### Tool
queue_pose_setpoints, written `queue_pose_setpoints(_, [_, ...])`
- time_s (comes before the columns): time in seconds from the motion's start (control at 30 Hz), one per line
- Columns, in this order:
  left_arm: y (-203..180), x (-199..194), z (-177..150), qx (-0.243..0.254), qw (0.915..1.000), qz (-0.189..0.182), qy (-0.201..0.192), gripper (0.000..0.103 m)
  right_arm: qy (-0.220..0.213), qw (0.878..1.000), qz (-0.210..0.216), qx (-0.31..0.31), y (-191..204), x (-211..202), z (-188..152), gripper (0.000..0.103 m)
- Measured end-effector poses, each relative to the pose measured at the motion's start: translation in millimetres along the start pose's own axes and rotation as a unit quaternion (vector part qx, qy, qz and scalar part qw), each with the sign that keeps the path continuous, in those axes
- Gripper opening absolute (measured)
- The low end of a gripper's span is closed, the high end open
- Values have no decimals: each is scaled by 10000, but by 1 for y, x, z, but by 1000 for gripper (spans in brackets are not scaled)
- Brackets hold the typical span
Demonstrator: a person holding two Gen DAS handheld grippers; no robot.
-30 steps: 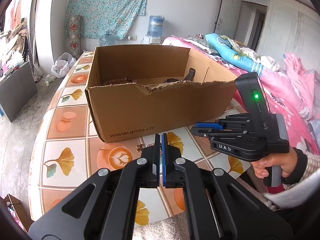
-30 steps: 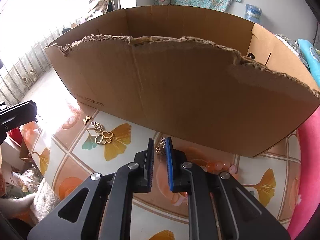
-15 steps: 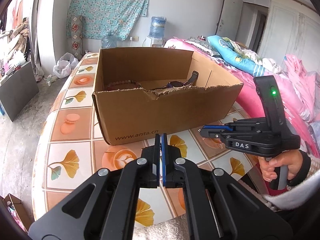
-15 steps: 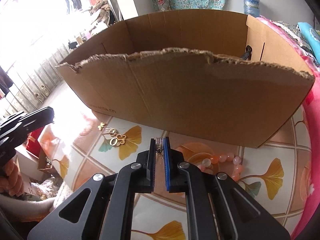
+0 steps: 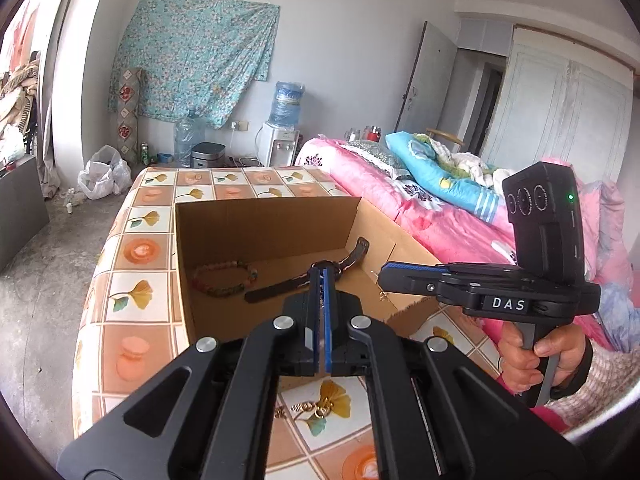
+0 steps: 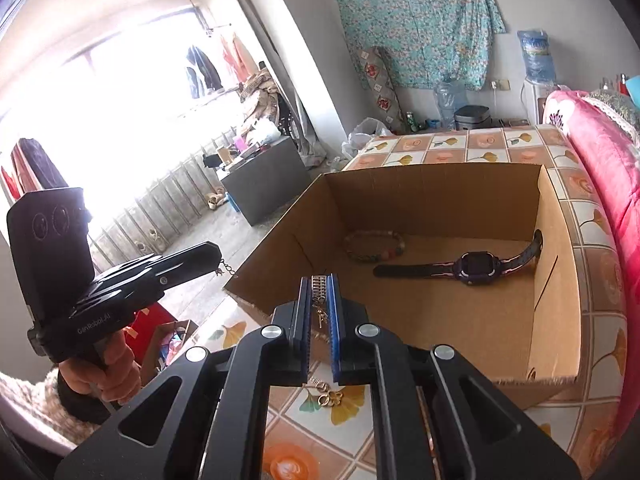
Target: Organize jewelry
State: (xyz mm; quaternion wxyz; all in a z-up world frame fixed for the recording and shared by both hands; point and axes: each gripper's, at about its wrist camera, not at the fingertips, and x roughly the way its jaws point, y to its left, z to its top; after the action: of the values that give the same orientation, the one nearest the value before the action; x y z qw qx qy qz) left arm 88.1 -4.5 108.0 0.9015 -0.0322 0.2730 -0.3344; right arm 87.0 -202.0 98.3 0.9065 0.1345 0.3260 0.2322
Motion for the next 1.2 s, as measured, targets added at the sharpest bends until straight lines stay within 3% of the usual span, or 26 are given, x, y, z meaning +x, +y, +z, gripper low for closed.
queue_pose_setpoints(0.27, [32, 75, 31, -451, 9948, -187, 890, 1, 459, 9962, -326, 667, -57, 54, 38, 8])
queue_pose_setpoints(0.43, [51, 122, 30, -1121, 9788, -225, 1699, 1, 584, 9944, -532, 696, -72, 68, 49, 9])
queue_pose_setpoints(0.53, [61, 132, 25, -1514, 9706, -274, 1854, 13, 572, 9938, -567, 760, -77, 66, 49, 9])
queue_pose_setpoints(0.73, [61, 131, 25, -1662, 9698, -292, 1761, 18, 493, 9940, -592, 779, -82, 57, 46, 9])
queue_pose_setpoints(0.9, [57, 111, 31, -1557, 9768, -218, 1455, 18, 335, 9945, -596, 789, -79, 43, 47, 9])
queue_pose_setpoints(1.07, [47, 64, 29, -1232, 9878, -83, 944, 18, -31, 9977, -406, 546, -63, 15, 43, 9])
queue_pose_setpoints(1.2, [42, 14, 10, -1029, 9935, 129, 469, 27, -335, 9991, -245, -33, -39, -9, 25, 9])
